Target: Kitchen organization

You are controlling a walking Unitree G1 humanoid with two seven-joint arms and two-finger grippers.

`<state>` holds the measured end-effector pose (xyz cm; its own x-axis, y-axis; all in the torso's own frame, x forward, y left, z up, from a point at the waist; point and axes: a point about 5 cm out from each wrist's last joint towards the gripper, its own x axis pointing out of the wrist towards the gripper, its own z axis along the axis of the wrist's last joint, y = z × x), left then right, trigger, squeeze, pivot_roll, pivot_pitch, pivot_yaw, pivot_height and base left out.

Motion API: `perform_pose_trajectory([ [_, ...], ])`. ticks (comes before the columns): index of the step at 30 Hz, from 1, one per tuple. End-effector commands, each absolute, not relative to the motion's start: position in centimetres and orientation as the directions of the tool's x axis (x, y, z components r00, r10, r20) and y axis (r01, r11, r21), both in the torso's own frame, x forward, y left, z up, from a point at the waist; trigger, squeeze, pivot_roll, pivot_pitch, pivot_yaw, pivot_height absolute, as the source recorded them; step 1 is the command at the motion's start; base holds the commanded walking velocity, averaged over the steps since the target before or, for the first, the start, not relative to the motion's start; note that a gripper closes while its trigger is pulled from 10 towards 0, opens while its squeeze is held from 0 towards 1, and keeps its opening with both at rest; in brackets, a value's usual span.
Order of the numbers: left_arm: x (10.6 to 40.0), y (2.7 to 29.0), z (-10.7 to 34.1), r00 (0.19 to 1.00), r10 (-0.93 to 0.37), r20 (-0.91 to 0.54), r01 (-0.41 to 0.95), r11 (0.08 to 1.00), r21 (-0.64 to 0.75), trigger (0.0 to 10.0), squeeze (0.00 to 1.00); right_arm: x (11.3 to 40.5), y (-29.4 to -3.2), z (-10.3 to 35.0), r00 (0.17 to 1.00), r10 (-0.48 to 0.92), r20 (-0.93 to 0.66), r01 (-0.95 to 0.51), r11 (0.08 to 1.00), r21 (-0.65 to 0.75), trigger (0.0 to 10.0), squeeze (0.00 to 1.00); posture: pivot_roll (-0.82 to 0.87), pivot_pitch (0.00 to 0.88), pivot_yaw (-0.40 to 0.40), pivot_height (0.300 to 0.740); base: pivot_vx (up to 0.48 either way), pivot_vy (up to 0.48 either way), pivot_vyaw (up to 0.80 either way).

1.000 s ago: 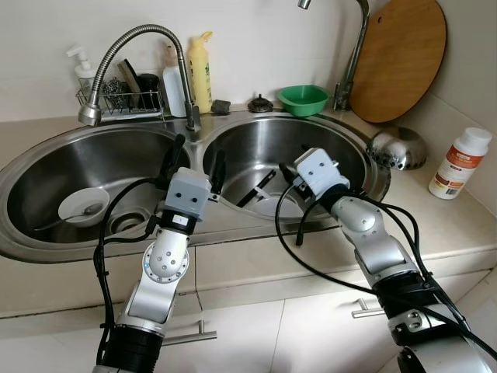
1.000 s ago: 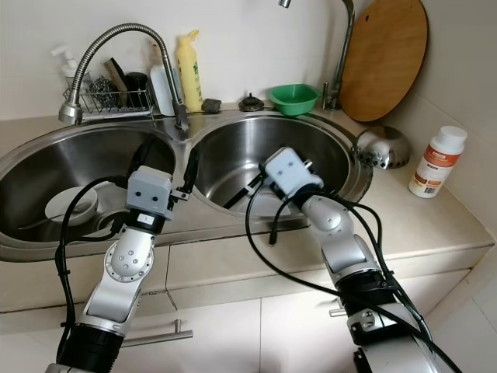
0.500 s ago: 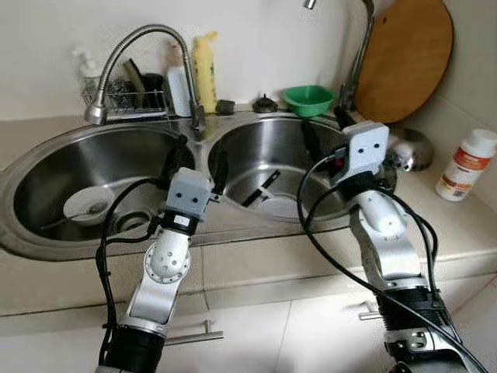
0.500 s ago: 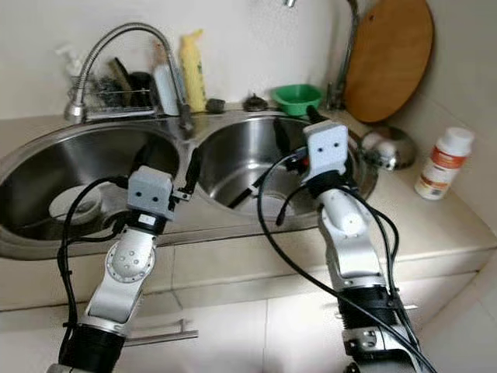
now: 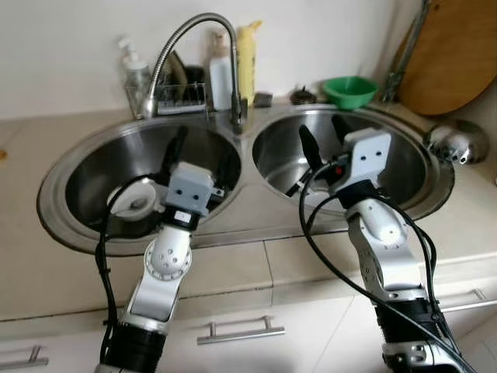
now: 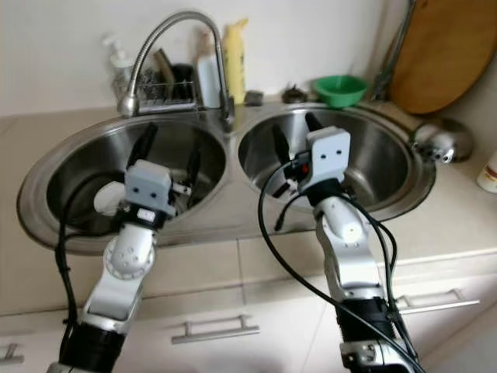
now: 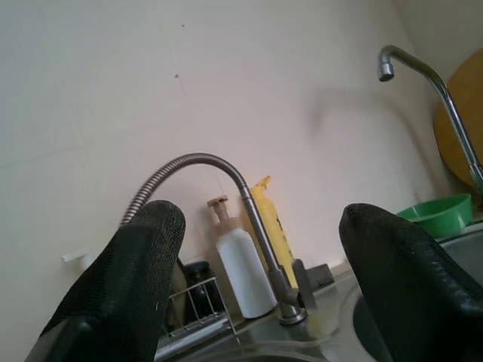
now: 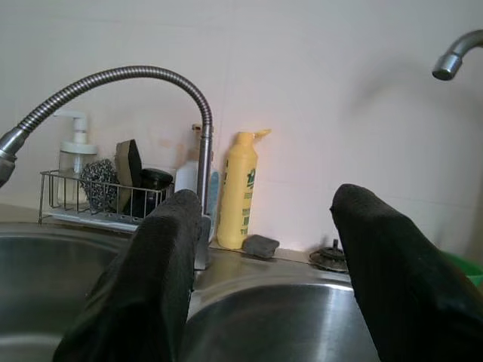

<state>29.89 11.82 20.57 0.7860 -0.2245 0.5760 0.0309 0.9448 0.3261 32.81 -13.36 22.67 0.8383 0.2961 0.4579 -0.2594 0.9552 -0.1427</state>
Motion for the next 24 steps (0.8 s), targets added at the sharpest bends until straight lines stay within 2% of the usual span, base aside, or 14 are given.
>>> perform_pose_trajectory([
  [1,29.7,12.5,20.9,0.783,-0.212,0.585,0.010,0.944,0.330,10.0,0.00,32.5,-12.4,23.5,0.812,0.316,0.490,-0.288,0.948,-0.134,10.0,0.00,0.06,0.000,0.023,0.740,0.000,0.480,0.00],
  [10,29.7,12.4,21.1,0.780,-0.216,0.588,0.013,0.944,0.329,10.0,0.00,32.3,-12.6,23.5,0.816,0.298,0.495,-0.268,0.954,-0.132,10.0,0.00,0.06,0.000,0.027,0.740,0.000,0.480,0.00],
  [13,29.6,12.4,21.2,0.771,-0.216,0.599,0.010,0.945,0.328,10.0,0.00,32.3,-12.6,23.4,0.818,0.293,0.495,-0.263,0.956,-0.130,10.0,0.00,0.06,0.000,0.027,0.740,0.000,0.247,0.00],
  [17,29.5,12.2,21.1,0.767,-0.231,0.598,0.021,0.942,0.336,10.0,0.00,32.0,-12.7,23.3,0.818,0.279,0.502,-0.255,0.960,-0.119,10.0,0.00,0.06,0.000,0.028,0.740,0.000,0.000,0.00],
  [24,29.4,12.0,20.8,0.769,-0.246,0.590,0.030,0.936,0.351,10.0,0.00,31.5,-12.8,23.2,0.811,0.266,0.521,-0.250,0.963,-0.103,10.0,0.00,0.06,0.000,0.031,0.740,0.000,0.000,-0.75],
])
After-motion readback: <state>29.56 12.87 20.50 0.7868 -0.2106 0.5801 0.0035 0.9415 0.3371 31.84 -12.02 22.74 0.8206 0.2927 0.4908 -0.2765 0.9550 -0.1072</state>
